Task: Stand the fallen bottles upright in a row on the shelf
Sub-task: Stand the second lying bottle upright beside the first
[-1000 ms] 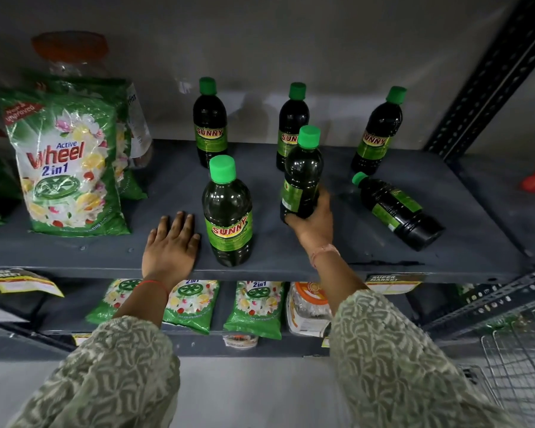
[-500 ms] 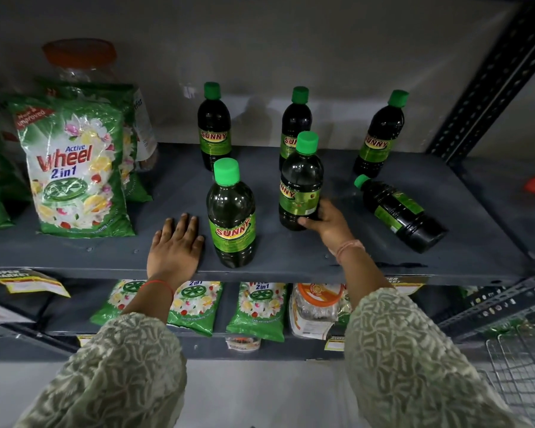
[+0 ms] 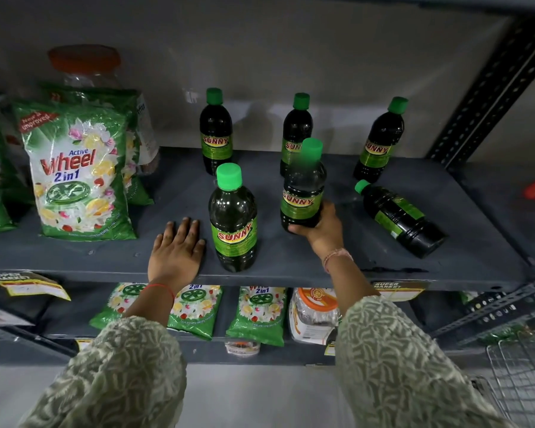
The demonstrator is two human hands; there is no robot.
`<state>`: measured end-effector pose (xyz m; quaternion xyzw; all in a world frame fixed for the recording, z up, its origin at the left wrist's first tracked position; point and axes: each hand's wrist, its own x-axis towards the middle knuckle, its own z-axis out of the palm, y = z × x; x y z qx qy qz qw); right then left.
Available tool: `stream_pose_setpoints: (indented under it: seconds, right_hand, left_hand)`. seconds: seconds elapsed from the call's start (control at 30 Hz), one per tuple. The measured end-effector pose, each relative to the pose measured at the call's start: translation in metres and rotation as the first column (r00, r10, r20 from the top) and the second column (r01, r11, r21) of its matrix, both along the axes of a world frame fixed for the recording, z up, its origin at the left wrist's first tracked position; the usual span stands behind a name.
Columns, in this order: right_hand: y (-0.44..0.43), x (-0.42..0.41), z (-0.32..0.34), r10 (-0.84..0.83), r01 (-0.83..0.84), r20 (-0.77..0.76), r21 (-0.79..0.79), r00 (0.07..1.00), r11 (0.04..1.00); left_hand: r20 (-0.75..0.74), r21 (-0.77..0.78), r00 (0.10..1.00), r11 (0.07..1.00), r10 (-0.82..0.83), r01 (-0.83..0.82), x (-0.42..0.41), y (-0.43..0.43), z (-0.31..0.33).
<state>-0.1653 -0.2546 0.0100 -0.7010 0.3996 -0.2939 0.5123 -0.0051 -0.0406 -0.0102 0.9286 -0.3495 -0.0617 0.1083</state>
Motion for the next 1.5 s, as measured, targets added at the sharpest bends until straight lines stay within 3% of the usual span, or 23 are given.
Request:
stream_pose_setpoints:
  seconds: [0.2,0.37,0.57,0.73,1.1,1.17,1.23,1.3,1.37,1.5]
  right_hand:
    - [-0.008,-0.005,-0.002,0.130,-0.129,-0.061,0.008,0.990,0.992]
    - [-0.003,-0.002,0.001,0.076,-0.076,-0.018,-0.038,0.997,0.996]
    - [0.010,-0.012,0.003,0.041,-0.047,-0.090,-0.065,0.995,0.997]
    - [0.039,-0.044,0.002,0.054,-0.072,-0.129,-0.138,0.990,0.988]
    - [0.059,-0.066,0.002,0.092,-0.107,-0.125,-0.118,0.988,0.987]
    - [0.060,-0.068,0.001,0.125,-0.132,-0.086,-0.090,0.988,0.987]
    - [0.063,-0.074,-0.002,0.146,-0.148,-0.028,-0.056,0.989,0.987]
    - [0.067,-0.083,-0.010,0.113,-0.127,-0.082,-0.197,0.990,0.972]
    - [0.065,-0.099,-0.019,0.041,-0.100,-0.146,-0.428,0.988,0.898]
    - [0.030,-0.122,-0.007,-0.151,-0.006,-0.167,-0.690,0.974,0.724]
  left_hand:
    - [0.018,-0.003,1.000,1.000,-0.004,0.004,0.001,0.000,-0.001]
    - [0.023,0.009,1.000,1.000,-0.010,0.010,0.001,-0.001,-0.002]
    - [0.057,0.075,0.997,0.996,-0.048,0.043,0.004,0.000,-0.003]
    - [0.019,0.028,0.999,0.999,-0.028,0.028,0.001,-0.001,0.001]
    - [0.021,0.024,0.999,0.999,-0.038,0.038,0.005,-0.001,-0.004]
    - [0.004,-0.028,1.000,0.999,-0.024,0.024,0.003,-0.001,-0.004]
    - [0.004,-0.202,0.999,0.979,0.040,-0.038,-0.010,0.004,-0.005]
    - [0.070,-0.413,0.989,0.906,0.132,-0.092,-0.037,0.015,-0.011]
    - [0.164,-0.513,0.978,0.858,0.132,-0.030,-0.079,0.022,-0.019]
    - [0.261,-0.408,0.951,0.874,-0.165,0.264,-0.152,0.000,-0.027]
